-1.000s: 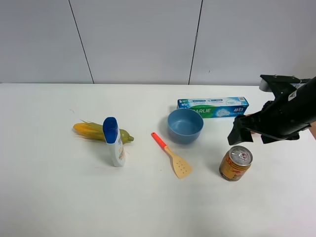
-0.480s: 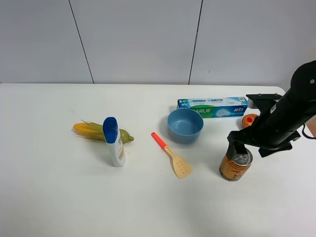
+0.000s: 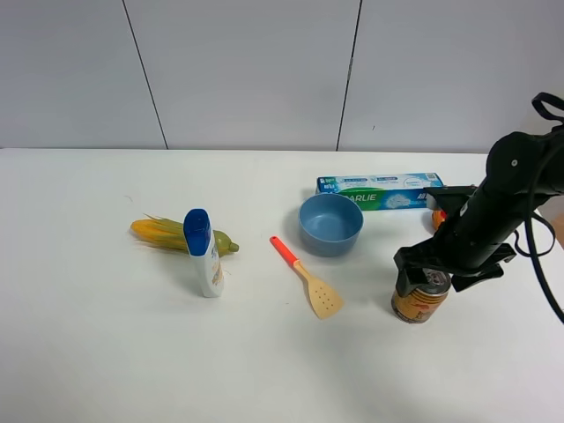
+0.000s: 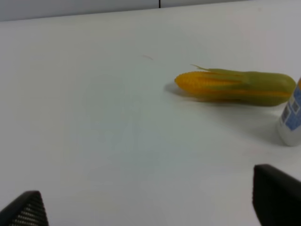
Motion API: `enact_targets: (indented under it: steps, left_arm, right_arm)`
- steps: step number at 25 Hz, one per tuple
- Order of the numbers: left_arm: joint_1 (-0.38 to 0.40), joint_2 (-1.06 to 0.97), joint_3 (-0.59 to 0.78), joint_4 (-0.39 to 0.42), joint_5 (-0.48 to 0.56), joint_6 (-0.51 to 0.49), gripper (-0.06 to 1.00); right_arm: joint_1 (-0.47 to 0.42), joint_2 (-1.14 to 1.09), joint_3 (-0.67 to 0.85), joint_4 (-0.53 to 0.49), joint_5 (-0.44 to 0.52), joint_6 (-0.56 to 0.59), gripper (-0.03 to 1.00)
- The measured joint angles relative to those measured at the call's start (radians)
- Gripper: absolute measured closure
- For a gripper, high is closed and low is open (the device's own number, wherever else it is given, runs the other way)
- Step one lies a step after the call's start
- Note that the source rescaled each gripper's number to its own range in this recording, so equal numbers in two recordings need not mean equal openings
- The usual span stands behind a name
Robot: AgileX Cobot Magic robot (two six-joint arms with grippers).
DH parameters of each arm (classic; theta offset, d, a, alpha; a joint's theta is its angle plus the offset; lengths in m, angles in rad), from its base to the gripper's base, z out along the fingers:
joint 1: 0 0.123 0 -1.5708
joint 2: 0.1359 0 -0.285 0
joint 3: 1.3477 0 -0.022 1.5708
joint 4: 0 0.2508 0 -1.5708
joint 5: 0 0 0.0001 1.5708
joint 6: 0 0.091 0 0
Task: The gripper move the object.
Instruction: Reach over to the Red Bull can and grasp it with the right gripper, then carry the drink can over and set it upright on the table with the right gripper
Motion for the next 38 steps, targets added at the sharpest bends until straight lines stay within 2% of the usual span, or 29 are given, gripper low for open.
enact_targets:
  steps: [2, 3, 4, 5, 6, 7, 20, 25, 29, 38]
  left_arm:
    - [0.000, 0.000, 0.000, 0.000, 0.000, 0.000, -0.06]
    - [0.000, 0.000, 0.000, 0.000, 0.000, 0.000, -0.06]
    - [0.000, 0.000, 0.000, 0.000, 0.000, 0.000, -0.06]
    - [0.000, 0.000, 0.000, 0.000, 0.000, 0.000, -0.06]
    - [0.000, 0.000, 0.000, 0.000, 0.000, 0.000, -0.06]
    - [0.000, 0.000, 0.000, 0.000, 0.000, 0.000, -0.06]
    - [0.000, 0.000, 0.000, 0.000, 0.000, 0.000, -0.06]
    - [0.000, 0.000, 0.000, 0.000, 0.000, 0.000, -0.06]
    - [0.000, 0.000, 0.000, 0.000, 0.000, 0.000, -0.06]
    - [0.000, 0.000, 0.000, 0.000, 0.000, 0.000, -0.06]
  right_arm:
    - [0.000, 0.010, 0.000, 0.000, -0.018, 0.000, 0.35]
    - [0.000, 0.013, 0.000, 0.004, -0.025, -0.004, 0.48]
    - [0.000, 0.018, 0.000, 0.011, -0.030, -0.006, 0.65]
    - [0.000, 0.018, 0.000, 0.011, -0.030, -0.006, 0.65]
    - [0.000, 0.020, 0.000, 0.022, -0.035, -0.006, 0.83]
    - [0.000, 0.021, 0.000, 0.031, -0.037, -0.006, 0.94]
    - [0.000, -0.011, -0.044, 0.072, -0.008, -0.006, 0.94]
    - [0.000, -0.088, -0.217, 0.069, 0.074, -0.001, 0.96]
    - [0.000, -0.069, -0.393, 0.043, 0.104, 0.004, 0.96]
    - [-0.045, 0.209, -0.798, -0.005, 0.153, 0.021, 0.96]
